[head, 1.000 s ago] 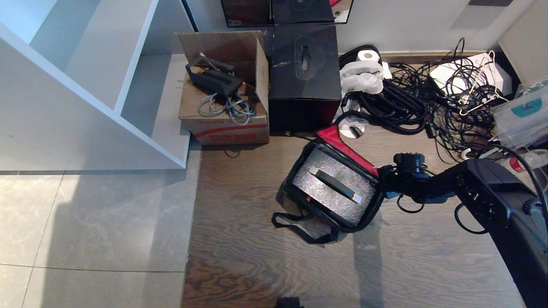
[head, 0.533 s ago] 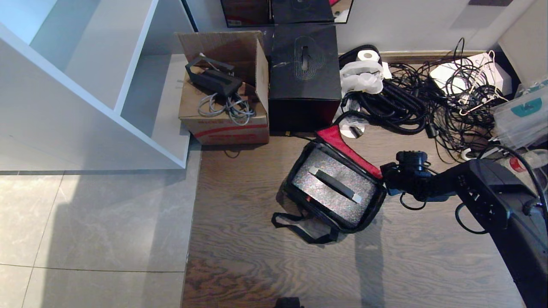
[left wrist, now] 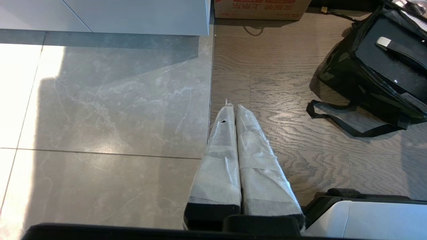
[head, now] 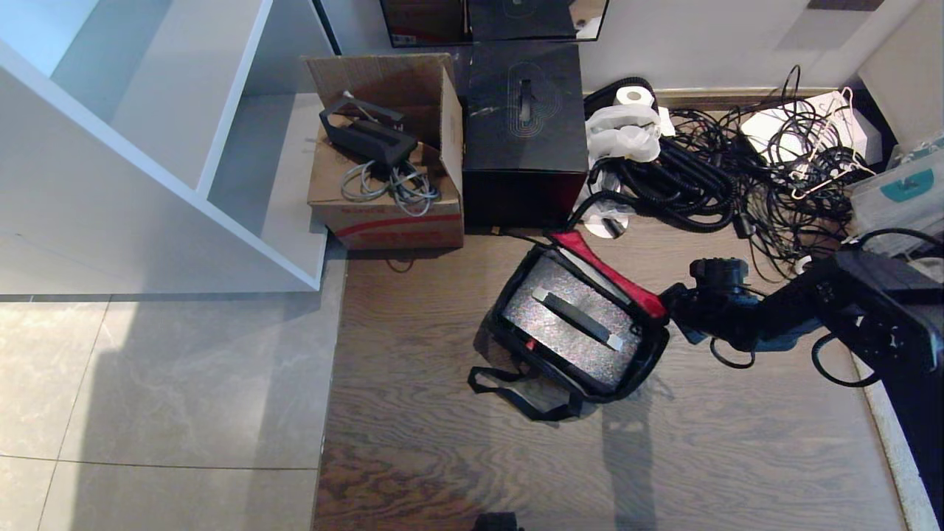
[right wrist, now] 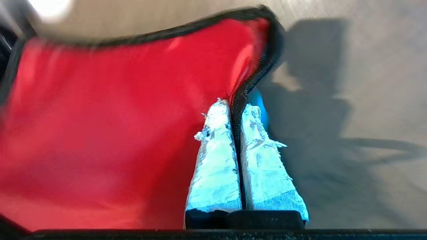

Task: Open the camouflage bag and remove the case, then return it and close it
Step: Close the top of the storage box

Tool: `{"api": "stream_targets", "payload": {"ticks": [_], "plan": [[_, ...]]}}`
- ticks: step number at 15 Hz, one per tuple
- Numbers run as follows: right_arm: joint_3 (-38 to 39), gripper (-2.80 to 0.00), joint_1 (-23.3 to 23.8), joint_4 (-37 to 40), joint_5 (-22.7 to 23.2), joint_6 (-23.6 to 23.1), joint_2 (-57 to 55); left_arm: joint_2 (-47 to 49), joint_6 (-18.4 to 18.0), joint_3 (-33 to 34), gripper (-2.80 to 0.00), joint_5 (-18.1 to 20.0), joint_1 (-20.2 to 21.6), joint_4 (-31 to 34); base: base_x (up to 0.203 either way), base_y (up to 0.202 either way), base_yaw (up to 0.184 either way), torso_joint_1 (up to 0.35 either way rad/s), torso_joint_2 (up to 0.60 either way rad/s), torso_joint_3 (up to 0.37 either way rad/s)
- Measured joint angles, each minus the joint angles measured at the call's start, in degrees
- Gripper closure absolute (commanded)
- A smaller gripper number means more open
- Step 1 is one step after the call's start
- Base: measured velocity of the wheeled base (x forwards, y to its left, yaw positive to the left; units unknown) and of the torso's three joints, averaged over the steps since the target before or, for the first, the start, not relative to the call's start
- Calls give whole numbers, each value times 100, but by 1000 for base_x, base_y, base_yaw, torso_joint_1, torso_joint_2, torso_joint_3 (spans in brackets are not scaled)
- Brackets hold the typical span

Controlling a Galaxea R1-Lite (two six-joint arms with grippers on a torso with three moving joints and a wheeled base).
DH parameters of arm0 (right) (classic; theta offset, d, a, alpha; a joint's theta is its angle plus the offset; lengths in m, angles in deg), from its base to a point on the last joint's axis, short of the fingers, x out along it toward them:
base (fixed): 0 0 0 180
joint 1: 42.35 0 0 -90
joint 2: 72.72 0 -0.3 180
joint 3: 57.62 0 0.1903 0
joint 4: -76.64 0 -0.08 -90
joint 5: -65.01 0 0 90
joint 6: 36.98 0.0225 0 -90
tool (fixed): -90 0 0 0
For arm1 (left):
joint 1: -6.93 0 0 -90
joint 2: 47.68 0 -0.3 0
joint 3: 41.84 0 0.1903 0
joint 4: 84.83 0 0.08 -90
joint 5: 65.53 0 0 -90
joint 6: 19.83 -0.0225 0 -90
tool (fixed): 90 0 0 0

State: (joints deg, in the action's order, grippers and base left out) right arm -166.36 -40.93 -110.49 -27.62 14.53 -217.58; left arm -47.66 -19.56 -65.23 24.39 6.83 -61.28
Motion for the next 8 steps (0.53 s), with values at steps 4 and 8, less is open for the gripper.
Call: {"api": "stream_targets", "payload": {"ticks": [4,8], "plan": [[2053,0,-740,-1221,-41,-1648,1258,0,0,0,0,0,0,0,0,0,0,0,0,0],[3432,0,-1591,-2011,-75,-3067,2178,0,0,-2,0,1,0,-2,0,0,0,0,0,0]]}}
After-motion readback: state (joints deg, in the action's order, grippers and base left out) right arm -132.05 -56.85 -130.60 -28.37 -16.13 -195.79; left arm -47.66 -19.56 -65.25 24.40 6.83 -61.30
